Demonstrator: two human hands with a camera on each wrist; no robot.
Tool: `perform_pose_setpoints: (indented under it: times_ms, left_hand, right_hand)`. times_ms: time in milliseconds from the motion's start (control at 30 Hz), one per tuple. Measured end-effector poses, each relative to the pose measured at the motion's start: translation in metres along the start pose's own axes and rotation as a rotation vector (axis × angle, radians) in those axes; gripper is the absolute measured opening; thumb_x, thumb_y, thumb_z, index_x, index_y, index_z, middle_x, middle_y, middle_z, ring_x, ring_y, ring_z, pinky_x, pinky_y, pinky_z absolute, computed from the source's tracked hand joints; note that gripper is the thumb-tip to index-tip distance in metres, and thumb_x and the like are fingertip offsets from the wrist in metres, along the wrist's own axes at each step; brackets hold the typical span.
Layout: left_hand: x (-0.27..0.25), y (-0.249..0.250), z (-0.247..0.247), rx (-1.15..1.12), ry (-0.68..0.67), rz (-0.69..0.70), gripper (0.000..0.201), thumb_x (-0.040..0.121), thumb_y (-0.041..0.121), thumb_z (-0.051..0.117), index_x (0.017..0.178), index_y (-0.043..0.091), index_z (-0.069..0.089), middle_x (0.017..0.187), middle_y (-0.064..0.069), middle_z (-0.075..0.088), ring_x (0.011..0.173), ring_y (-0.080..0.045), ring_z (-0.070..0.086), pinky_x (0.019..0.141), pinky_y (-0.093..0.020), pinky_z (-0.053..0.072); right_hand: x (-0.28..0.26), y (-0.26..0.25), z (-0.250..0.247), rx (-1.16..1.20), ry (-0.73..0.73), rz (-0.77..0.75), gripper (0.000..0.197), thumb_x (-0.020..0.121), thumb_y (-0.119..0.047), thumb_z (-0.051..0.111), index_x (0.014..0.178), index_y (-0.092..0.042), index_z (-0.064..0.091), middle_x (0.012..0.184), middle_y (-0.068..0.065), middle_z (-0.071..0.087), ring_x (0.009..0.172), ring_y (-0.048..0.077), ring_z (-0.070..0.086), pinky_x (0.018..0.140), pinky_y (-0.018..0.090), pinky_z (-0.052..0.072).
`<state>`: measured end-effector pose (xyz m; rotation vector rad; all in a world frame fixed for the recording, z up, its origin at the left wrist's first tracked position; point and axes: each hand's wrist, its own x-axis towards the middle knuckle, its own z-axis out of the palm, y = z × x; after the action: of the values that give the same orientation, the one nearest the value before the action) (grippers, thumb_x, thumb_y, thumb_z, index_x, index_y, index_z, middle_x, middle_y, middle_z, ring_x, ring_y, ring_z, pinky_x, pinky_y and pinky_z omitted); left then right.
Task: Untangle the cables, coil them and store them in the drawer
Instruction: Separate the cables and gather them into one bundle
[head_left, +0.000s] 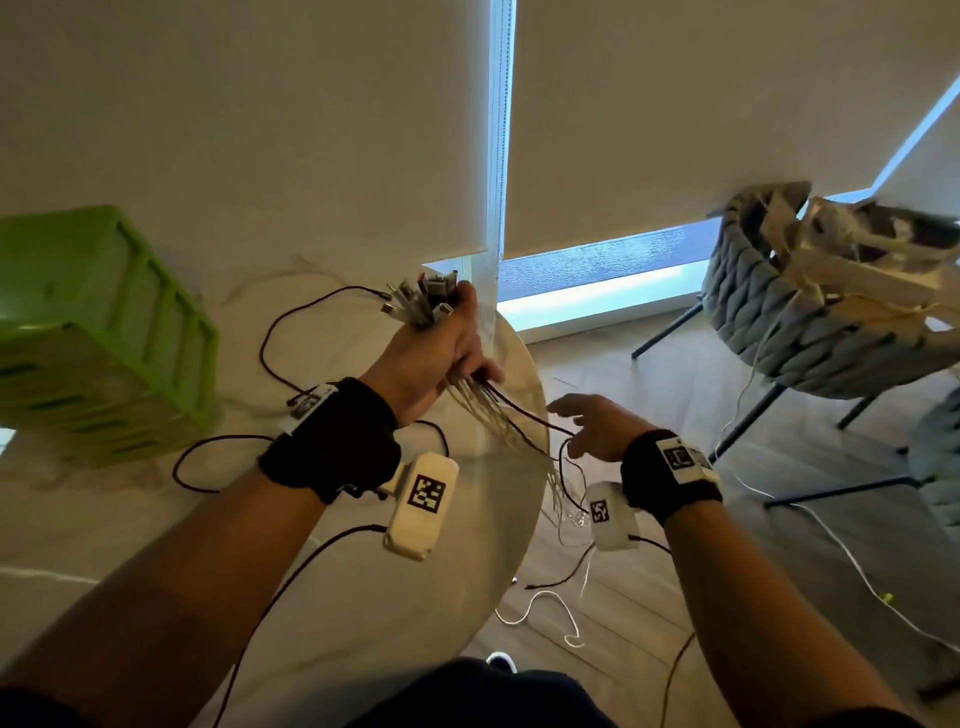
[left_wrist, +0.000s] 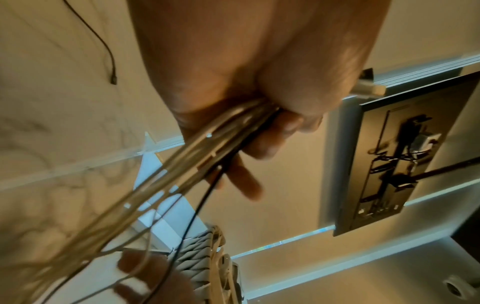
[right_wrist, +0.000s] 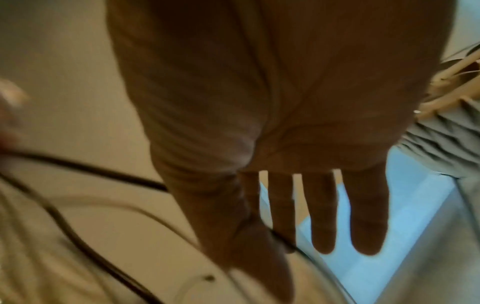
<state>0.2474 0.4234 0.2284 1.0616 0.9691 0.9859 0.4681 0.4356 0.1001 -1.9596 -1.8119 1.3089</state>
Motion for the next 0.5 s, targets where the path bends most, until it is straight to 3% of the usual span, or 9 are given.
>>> perform_pose_setpoints:
  times_ms: [100,167,267,333,367,433,500]
  left_hand:
    - [-0.005,-0.012,-0.011,-0.067,0.069,-0.098,0.048,0.085,0.050,0.052,0.050,0.021,0.038,0.047,0.002,0.022,0.053,-0.021,0.020,0.068,-0.035,0.053]
    - [-0.012,-0.017,-0.017,-0.026,0.105,-0.139,0.040,0.096,0.037,0.050,0.062,0.017,0.044,0.047,0.005,0.027,0.052,-0.019,0.019,0.062,-0.031,0.046]
    - [-0.025,-0.022,-0.022,0.086,0.108,-0.140,0.026,0.100,0.012,0.041,0.078,0.009,0.053,0.049,0.002,0.037,0.053,-0.018,0.030,0.056,-0.030,0.044]
    - [-0.033,-0.029,-0.028,0.143,0.118,-0.138,0.018,0.099,0.004,0.040,0.086,0.003,0.054,0.060,-0.008,0.043,0.055,-0.020,0.039,0.054,-0.030,0.047]
    - [-0.037,-0.033,-0.031,0.172,0.120,-0.143,0.016,0.098,0.003,0.041,0.088,0.002,0.053,0.064,-0.011,0.044,0.057,-0.022,0.042,0.055,-0.032,0.047]
    - [-0.045,-0.037,-0.038,0.224,0.125,-0.174,0.018,0.098,0.002,0.041,0.082,0.002,0.052,0.062,-0.013,0.048,0.056,-0.024,0.047,0.058,-0.037,0.043]
    - [-0.051,-0.039,-0.047,0.229,0.130,-0.195,0.023,0.098,-0.001,0.039,0.078,0.003,0.051,0.055,-0.010,0.052,0.050,-0.020,0.051,0.056,-0.037,0.043]
  right_hand:
    - [-0.019,-0.051,-0.008,0.274,0.215,-0.256,0.044,0.081,0.014,0.051,0.101,-0.022,0.065,0.113,0.004,0.065,0.109,0.027,0.063,0.095,0.038,0.050]
    - [-0.037,-0.092,-0.005,0.405,0.322,-0.379,0.043,0.083,0.012,0.047,0.100,-0.023,0.065,0.109,0.003,0.067,0.106,0.021,0.063,0.093,0.034,0.049]
    - [-0.062,-0.145,0.013,0.530,0.212,-0.546,0.023,0.098,-0.020,0.050,0.119,-0.024,0.059,0.112,-0.001,0.065,0.100,0.007,0.062,0.083,0.022,0.050]
    - [-0.067,-0.166,0.027,0.494,0.098,-0.608,0.028,0.099,-0.033,0.048,0.125,-0.026,0.057,0.105,-0.006,0.064,0.092,0.002,0.062,0.075,0.016,0.048]
    - [-0.066,-0.173,0.032,0.421,0.085,-0.633,0.027,0.098,-0.034,0.049,0.122,-0.027,0.059,0.103,-0.008,0.065,0.094,0.001,0.062,0.079,0.016,0.048]
    - [-0.064,-0.185,0.040,0.208,0.095,-0.693,0.023,0.098,-0.032,0.050,0.112,-0.024,0.066,0.106,-0.008,0.067,0.098,0.005,0.061,0.089,0.026,0.050]
    - [-0.063,-0.193,0.047,0.071,0.084,-0.743,0.023,0.098,-0.029,0.047,0.108,-0.022,0.067,0.106,-0.006,0.069,0.097,0.009,0.061,0.092,0.033,0.050]
